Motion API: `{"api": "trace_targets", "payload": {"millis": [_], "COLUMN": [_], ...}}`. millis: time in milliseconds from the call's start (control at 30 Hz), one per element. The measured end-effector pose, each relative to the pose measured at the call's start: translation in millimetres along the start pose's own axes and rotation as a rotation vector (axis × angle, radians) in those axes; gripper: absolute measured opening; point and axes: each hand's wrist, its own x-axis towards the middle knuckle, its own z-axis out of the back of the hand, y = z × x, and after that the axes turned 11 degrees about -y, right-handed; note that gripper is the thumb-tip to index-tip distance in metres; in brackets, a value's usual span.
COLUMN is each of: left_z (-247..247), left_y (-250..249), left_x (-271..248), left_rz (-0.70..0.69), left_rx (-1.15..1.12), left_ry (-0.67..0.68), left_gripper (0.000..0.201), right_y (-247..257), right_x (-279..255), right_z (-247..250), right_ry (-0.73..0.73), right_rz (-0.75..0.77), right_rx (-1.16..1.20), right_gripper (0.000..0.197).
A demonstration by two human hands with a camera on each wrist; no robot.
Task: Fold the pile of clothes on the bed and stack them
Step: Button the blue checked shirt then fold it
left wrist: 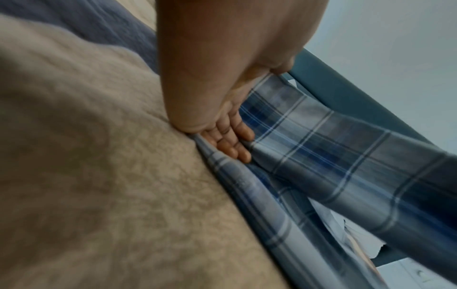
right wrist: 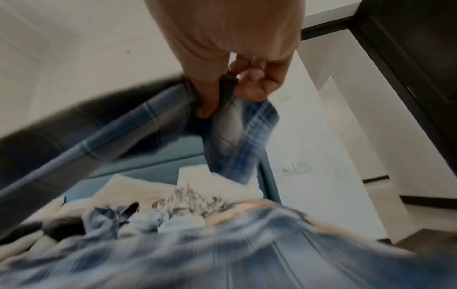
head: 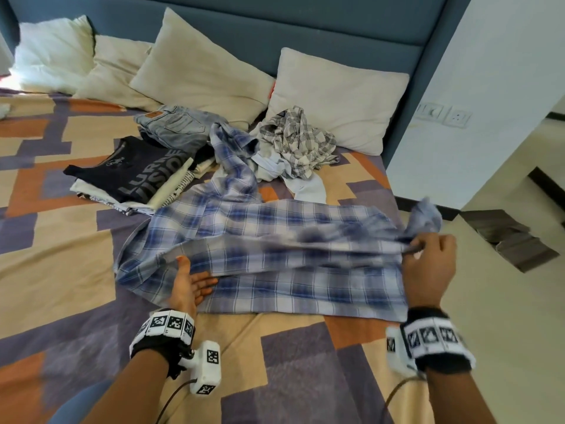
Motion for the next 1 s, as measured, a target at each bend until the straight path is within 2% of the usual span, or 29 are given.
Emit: {"api": "trace_targets", "payload": {"millis": [33,100,133,200,300,367,433,467,533,567,633,667,700,733,800,900,1000], "left_z": [1.3,4.4,6.3,10.1,16.7,15.3,13.6,15.6,23.6,28.3,39.4,44.7,48.3,49.7,46.6,37.0,39.8], "left_y": [0.5,1.6,0.6,-5.6,-24.4,-34.7,-38.9,-37.4,-32.2,-29.6,-20.2,-13.5,-6.7,-1.8,-0.8,-17.2,-37.1], "left_x": [-2.8,-8.9,-10.2,-11.1,-10.5,-9.3,-8.3,-7.4,-3.0,-2.9,-2.8,-1.7,-2.2,-2.1,-6.7,-14.8,-14.7], "left_rz": [0.005,0.022,0.031,0.046,0.116,0.151,0.163,0.162,0.136,0.118,0.143,0.187,0.24,0.282,0.319,0.324,0.309], "left_rx": [-0.033,-0.112,-0.153,-0.219,-0.201,-0.148,-0.14,-0.169,-0.319,-0.412,-0.534,-0.555,-0.576,-0.588,-0.601,-0.563,-0.556], "left_ry": [-0.008,-0.016,-0.028,-0.062,-0.082,-0.09,-0.136,-0.168,-0.196,-0.191,-0.214,-0.231,-0.239,-0.227,-0.2,-0.158,-0.129], "left_gripper": [0.09,0.096,0.097,0.098,0.095,0.077,0.048,0.041,0.041,0.042,0.039,0.036,0.031,0.025,0.022,0.034,0.015], "right_y": [-9.0,-42.9,-54.9,-81.4,-86.3,-73.0,-60.9,-52.1,-47.3,-46.5,-52.1,-54.9,-49.8,-50.2,-42.6,-36.2,-18.1], "right_x": [-17.3,-59.0,-76.5,-102.4,-104.3,-89.3,-73.9,-67.1,-58.5,-54.1,-51.2,-51.3,-51.9,-55.3,-59.1,-42.4,-11.1], "right_z": [7.4,15.0,20.4,21.6,18.4,16.4,6.5,2.2,-7.8,-9.0,-9.6,-9.7,-4.7,-4.5,-1.1,-7.1,-2.4], "right_ry": [0.019,0.149,0.23,0.3,0.177,0.16,0.215,0.247,0.243,0.265,0.29,0.256,0.239,0.245,0.296,0.328,0.282], "right_rz": [-0.009,-0.108,-0.225,-0.541,-1.034,-1.217,-1.289,-1.313,-1.389,-1.455,-1.562,-1.594,-1.624,-1.603,-1.571,-1.48,-1.52], "right_rx": [0.008,-0.024,-0.018,0.046,0.381,0.613,0.618,0.591,0.583,0.642,0.944,1.116,1.212,1.23,1.073,1.031,1.272], "right_gripper": [0.019,0.016,0.015,0.027,0.026,0.02,0.022,0.023,0.031,0.044,0.084,0.096,0.097,0.083,0.041,0.033,0.018]}}
